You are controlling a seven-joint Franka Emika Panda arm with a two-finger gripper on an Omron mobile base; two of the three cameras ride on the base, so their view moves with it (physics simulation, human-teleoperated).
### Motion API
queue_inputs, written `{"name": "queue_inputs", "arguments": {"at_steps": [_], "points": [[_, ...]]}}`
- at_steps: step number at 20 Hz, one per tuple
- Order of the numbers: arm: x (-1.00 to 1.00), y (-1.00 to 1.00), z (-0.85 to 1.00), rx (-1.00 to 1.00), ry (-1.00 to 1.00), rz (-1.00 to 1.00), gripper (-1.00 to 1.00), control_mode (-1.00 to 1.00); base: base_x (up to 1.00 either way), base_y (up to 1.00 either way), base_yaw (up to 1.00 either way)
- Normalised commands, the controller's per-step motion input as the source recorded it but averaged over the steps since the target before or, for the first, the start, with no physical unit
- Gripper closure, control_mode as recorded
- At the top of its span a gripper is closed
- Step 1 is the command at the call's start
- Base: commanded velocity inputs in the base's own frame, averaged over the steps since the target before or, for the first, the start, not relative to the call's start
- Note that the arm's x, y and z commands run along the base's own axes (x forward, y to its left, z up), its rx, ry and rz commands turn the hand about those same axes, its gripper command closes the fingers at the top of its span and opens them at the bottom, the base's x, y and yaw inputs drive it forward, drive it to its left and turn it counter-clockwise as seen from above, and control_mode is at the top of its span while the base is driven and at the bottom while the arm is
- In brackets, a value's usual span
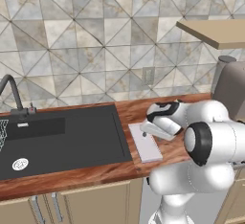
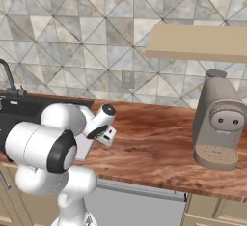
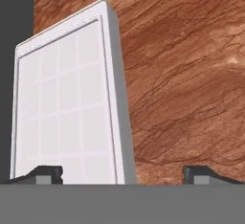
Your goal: The ice cube tray has been filled with water. Take the tray and place it in the freezer to make ice. Close the freezer door after placing the tray.
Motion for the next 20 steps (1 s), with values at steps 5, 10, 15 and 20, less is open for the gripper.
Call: {"name": "queue_inputs", "arguments": {"at_steps": [5,10,15,20], "points": [[0.00,0.29,-0.26,0.00,0.00,0.02,-1.00,-1.00,0.00,0.00,0.00],[0.00,0.33,-0.31,0.00,0.00,0.01,-1.00,-1.00,0.00,0.00,0.00],[0.00,0.26,-0.35,0.00,0.00,0.01,1.00,-1.00,0.00,0.00,0.00],[0.01,0.03,-0.24,0.00,0.00,0.00,1.00,-1.00,0.00,0.00,0.00]]}}
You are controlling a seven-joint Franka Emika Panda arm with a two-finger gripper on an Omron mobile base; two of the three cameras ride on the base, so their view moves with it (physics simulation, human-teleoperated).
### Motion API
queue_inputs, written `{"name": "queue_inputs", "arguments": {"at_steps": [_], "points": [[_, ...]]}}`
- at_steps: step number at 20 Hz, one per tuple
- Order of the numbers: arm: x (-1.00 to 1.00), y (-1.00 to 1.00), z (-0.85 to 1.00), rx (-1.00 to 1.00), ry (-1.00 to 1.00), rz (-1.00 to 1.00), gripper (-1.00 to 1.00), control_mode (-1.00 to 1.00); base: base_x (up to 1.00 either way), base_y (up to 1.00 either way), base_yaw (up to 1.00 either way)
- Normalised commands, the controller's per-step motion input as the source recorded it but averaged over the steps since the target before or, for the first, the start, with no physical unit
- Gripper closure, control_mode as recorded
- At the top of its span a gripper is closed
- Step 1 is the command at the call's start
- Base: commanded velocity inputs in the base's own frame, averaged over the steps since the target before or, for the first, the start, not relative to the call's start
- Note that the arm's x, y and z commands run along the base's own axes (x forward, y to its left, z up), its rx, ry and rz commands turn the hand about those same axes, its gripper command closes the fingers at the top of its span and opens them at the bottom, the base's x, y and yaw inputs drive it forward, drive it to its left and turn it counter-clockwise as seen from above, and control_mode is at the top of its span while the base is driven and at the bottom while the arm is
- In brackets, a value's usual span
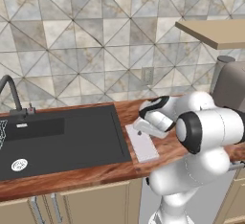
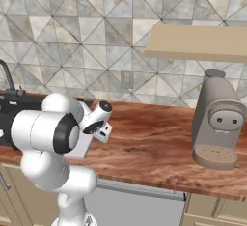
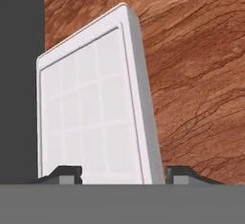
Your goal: The ice cube tray has been filled with water. Take the tray and place it in the freezer to make ice. Close the freezer door after placing the tray.
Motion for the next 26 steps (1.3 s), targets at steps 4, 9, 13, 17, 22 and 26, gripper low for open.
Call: {"name": "queue_inputs", "arguments": {"at_steps": [4,9,13,17,22,26], "points": [[-0.05,0.00,0.00,0.00,0.00,0.00,1.00,-1.00,0.00,0.00,0.00],[-0.54,0.00,0.55,0.00,-0.10,0.00,1.00,-1.00,0.00,0.00,0.00],[-0.64,0.00,0.69,0.00,-0.10,0.00,1.00,-1.00,0.00,0.00,0.00],[-0.56,-0.02,0.64,0.00,-0.01,0.00,1.00,-1.00,0.00,0.00,0.00],[-0.36,-0.12,0.77,0.00,0.00,0.00,1.00,-1.00,0.00,0.00,0.00],[-0.10,-0.21,0.99,0.00,-0.01,0.00,1.00,-1.00,0.00,0.00,0.00]]}}
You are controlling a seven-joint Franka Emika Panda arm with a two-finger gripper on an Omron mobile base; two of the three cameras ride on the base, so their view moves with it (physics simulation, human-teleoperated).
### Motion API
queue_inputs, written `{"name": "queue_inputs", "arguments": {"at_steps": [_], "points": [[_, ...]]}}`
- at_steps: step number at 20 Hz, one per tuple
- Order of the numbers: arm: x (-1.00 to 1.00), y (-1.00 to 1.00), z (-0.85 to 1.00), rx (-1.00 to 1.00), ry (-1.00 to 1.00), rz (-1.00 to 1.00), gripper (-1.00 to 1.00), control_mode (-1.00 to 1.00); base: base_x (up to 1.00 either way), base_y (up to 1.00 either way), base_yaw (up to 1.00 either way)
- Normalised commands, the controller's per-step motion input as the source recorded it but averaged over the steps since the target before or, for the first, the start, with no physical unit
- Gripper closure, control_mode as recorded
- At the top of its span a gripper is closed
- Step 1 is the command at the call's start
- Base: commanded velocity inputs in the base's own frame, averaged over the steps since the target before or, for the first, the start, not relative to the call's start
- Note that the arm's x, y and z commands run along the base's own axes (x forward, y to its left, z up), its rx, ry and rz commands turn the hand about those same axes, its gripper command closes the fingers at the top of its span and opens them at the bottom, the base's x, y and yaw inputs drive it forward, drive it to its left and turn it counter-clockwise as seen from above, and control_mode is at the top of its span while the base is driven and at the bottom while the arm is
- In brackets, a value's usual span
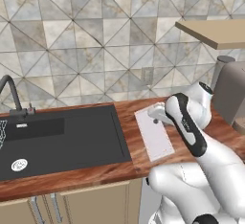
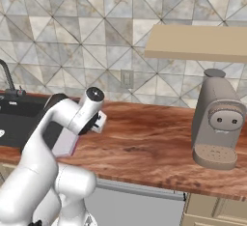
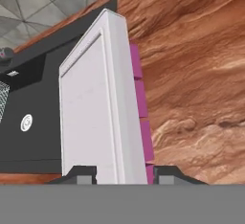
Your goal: The ice cube tray has been filled with water. Take the tray and place it in the freezer to make ice. Close the freezer door after placing the tray.
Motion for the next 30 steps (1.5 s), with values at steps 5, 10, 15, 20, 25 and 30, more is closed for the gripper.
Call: {"name": "queue_inputs", "arguments": {"at_steps": [5,10,15,20,25,30], "points": [[-0.33,-0.41,0.64,0.00,-0.04,-0.04,1.00,-1.00,0.00,0.00,0.00],[-0.60,-0.75,0.53,0.09,-0.15,-0.05,1.00,-1.00,0.00,0.00,0.00],[-0.51,-0.61,0.67,0.12,-0.14,-0.03,1.00,-1.00,0.00,0.00,0.00],[-0.11,-0.21,0.66,0.03,-0.03,-0.01,1.00,-1.00,0.00,0.00,0.00],[0.00,-0.07,0.41,0.00,0.00,-0.01,1.00,-1.00,0.00,0.00,0.00],[-0.04,-0.08,0.01,0.00,0.00,0.00,1.00,1.00,-0.23,0.00,0.00]]}}
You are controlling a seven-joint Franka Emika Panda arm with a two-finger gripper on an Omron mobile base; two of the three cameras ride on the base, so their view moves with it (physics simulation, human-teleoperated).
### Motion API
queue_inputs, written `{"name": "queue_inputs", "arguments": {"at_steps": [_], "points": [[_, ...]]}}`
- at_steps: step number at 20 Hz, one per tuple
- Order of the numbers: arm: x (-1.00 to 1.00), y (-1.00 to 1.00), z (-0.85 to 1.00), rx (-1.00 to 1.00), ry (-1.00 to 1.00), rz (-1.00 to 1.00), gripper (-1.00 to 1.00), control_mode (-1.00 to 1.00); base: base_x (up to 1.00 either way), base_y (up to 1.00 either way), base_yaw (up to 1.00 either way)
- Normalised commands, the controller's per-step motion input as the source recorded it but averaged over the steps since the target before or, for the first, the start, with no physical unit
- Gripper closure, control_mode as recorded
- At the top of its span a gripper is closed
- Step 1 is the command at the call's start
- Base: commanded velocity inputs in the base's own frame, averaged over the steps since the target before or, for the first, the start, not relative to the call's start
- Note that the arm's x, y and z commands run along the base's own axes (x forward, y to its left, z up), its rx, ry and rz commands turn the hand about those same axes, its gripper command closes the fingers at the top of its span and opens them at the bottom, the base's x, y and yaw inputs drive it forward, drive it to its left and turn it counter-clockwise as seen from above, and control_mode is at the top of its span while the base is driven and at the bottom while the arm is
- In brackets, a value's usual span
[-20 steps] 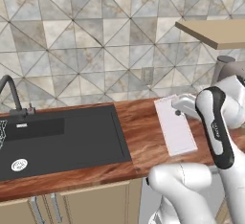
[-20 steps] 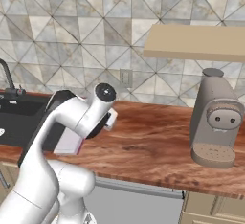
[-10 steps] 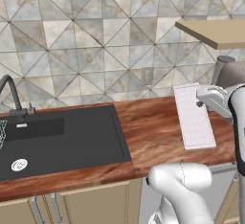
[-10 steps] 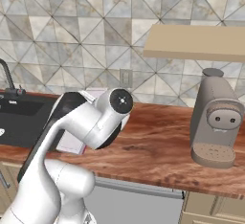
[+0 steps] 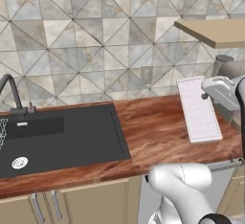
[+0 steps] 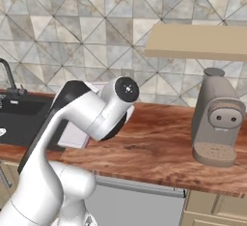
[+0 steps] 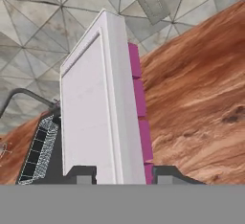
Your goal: The ice cube tray has been filled with water. Take the tray and place it in the freezer to make ice. Close the freezer door after placing the tray.
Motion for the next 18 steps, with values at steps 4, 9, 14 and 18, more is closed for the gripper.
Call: {"name": "queue_inputs", "arguments": {"at_steps": [4,9,14,18], "points": [[0.00,0.00,0.00,0.00,0.00,0.00,1.00,1.00,-0.98,0.02,0.06],[0.00,0.00,0.00,0.00,0.00,0.00,1.00,1.00,-1.00,0.16,0.13],[0.00,0.00,0.00,0.00,0.00,0.00,1.00,1.00,-0.56,0.43,0.25],[0.00,0.00,0.00,0.00,0.00,0.00,1.00,1.00,-0.05,0.50,0.41]]}}
